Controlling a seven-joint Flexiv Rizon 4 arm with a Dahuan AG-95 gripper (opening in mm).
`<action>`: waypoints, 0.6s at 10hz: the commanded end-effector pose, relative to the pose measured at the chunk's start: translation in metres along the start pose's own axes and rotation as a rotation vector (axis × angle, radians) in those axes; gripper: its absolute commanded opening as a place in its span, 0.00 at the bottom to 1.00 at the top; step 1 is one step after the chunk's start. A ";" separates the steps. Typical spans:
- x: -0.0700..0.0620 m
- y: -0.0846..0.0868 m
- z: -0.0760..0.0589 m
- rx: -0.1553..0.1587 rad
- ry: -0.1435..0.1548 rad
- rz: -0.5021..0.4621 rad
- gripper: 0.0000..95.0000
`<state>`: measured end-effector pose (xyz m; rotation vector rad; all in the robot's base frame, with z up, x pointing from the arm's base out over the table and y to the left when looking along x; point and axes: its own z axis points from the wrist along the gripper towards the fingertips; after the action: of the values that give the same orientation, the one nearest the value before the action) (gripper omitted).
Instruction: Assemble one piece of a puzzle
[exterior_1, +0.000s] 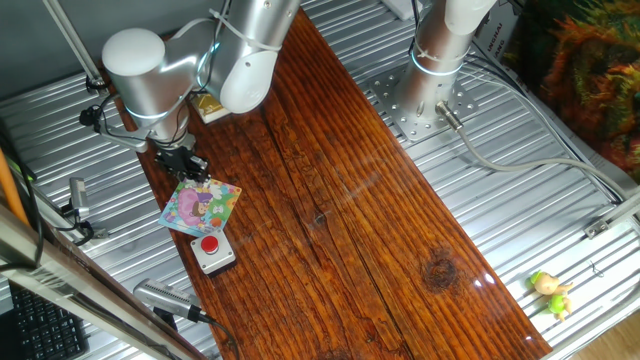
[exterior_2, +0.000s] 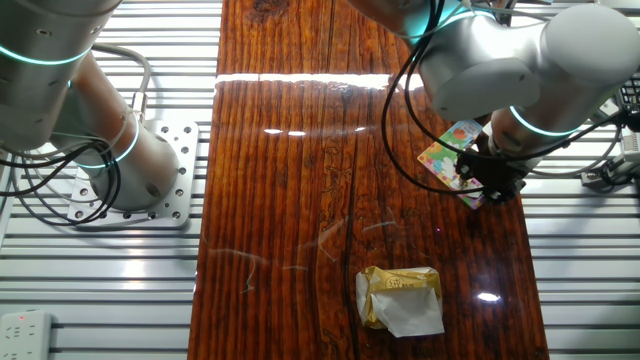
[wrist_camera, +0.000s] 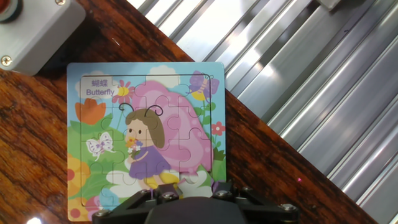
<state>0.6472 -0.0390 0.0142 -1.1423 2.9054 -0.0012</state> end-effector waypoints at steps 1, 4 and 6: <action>0.000 0.000 0.001 0.001 -0.001 0.003 0.40; 0.000 0.000 0.002 0.002 -0.004 0.005 0.40; 0.000 0.000 0.002 0.003 -0.003 0.005 0.40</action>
<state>0.6474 -0.0389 0.0119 -1.1345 2.9046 -0.0018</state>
